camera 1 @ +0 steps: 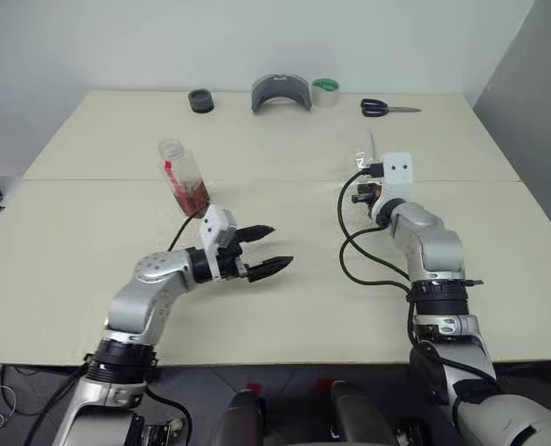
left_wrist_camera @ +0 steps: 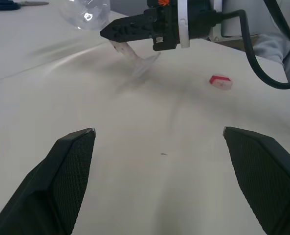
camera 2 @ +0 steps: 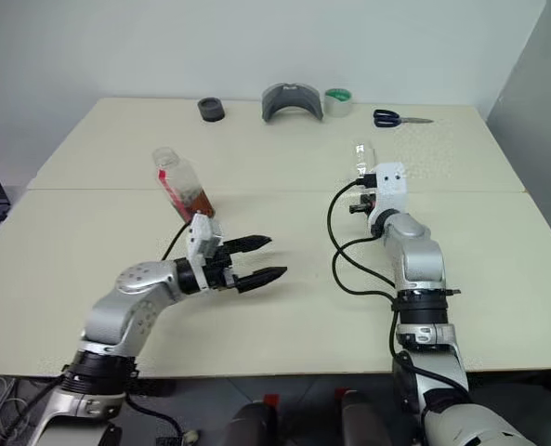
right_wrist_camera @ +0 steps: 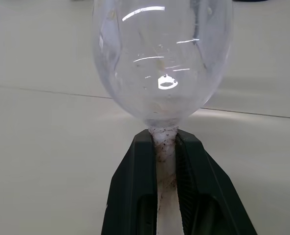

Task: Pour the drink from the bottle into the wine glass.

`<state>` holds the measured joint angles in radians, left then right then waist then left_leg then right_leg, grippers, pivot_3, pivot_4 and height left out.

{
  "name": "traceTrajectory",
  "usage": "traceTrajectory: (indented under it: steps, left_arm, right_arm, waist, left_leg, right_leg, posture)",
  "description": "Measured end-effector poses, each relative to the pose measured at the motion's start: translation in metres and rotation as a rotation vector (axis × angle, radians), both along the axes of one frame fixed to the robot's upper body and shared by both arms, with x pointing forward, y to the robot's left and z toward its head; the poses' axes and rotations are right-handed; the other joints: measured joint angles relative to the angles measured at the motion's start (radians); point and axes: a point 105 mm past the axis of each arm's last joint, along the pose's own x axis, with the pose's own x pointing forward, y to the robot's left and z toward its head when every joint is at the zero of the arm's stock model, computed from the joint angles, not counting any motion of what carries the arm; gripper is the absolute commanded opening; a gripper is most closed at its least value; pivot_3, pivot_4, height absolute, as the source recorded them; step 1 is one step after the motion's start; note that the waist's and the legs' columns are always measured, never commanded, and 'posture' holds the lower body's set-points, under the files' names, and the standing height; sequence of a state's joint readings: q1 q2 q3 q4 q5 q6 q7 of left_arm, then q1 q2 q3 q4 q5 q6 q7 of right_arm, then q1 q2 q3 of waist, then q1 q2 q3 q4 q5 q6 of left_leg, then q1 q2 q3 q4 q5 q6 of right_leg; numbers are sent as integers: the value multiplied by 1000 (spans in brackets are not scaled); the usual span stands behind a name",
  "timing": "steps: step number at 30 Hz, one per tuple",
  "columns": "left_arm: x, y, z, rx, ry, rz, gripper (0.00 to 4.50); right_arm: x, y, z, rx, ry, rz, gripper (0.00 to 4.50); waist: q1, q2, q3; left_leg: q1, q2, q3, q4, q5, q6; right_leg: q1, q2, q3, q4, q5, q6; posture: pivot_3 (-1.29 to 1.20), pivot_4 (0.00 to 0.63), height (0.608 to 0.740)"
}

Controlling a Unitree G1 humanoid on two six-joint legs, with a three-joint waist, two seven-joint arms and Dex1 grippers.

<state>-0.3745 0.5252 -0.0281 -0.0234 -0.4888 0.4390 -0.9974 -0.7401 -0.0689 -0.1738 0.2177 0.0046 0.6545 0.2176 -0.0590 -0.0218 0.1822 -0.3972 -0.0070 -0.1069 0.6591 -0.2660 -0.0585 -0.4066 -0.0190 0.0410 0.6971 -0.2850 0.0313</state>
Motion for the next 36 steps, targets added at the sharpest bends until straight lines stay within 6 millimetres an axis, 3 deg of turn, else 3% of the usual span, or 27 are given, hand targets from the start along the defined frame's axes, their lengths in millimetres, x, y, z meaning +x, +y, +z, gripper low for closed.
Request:
traceTrajectory:
  steps: [7,16,25,31,36]
  left_arm:
    - [-8,8,11,-27,69,-56,4500]
    - [-8,5,21,-20,69,-77,4500]
    - [3,7,28,19,-22,-5,4500]
    - [9,17,28,10,-75,156,4500]
    - [8,28,37,6,-128,269,4500]
  right_arm:
    - [-17,13,-8,-10,-58,43,242]
    - [-55,20,-18,1,-100,57,241]
    - [-61,27,-17,-12,-151,95,239]
    - [-65,55,-18,-34,-274,232,239]
    - [-59,71,1,20,-383,287,239]
  waist:
    - [-3,0,0]
    - [-1,0,-2]
    - [-2,-1,-2]
    - [-9,0,-1]
    - [-3,0,-1]
  left_leg:
    - [1,1,0,0,0,0]
    - [4,1,1,-1,0,0]
    - [6,2,2,-4,0,0]
    - [6,2,2,-7,0,0]
    - [6,1,2,-7,0,-1]
  right_leg:
    - [1,1,0,0,0,0]
    - [2,1,1,0,-1,0]
    - [2,1,2,0,-1,-1]
    - [1,1,3,-1,-1,-1]
    - [1,0,3,-1,-1,-1]
  posture:
    - [0,150,740]
    - [0,150,740]
    - [0,150,740]
    - [0,150,740]
    - [0,150,740]
